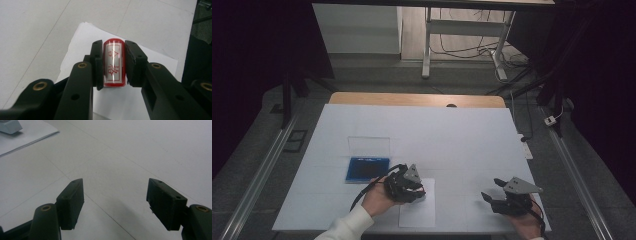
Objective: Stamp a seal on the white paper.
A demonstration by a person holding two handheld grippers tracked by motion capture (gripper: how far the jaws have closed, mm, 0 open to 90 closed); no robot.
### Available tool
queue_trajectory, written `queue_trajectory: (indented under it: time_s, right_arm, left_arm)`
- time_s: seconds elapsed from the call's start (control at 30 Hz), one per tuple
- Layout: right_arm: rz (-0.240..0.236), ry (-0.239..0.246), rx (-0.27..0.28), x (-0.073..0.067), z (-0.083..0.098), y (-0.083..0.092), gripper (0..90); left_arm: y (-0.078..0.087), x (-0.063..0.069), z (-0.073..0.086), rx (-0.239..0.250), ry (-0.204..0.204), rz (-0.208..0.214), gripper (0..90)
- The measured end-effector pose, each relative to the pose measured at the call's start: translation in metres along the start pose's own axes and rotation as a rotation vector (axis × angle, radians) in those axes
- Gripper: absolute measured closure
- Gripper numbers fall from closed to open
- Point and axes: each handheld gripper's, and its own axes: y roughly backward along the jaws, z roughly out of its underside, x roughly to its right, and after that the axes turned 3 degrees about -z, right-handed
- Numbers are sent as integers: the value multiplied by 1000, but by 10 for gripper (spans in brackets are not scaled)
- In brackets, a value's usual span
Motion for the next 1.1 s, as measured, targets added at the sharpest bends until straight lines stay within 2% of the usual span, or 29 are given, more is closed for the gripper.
queue_trajectory:
  time_s: [0.43,1.1]
  right_arm:
    - [-13,-2,-16,0,1,-1,297]
    - [-11,-3,-15,-1,0,-1,297]
  left_arm:
    - [-4,2,2,-15,-9,-7,705]
    - [-6,1,2,-20,7,3,707]
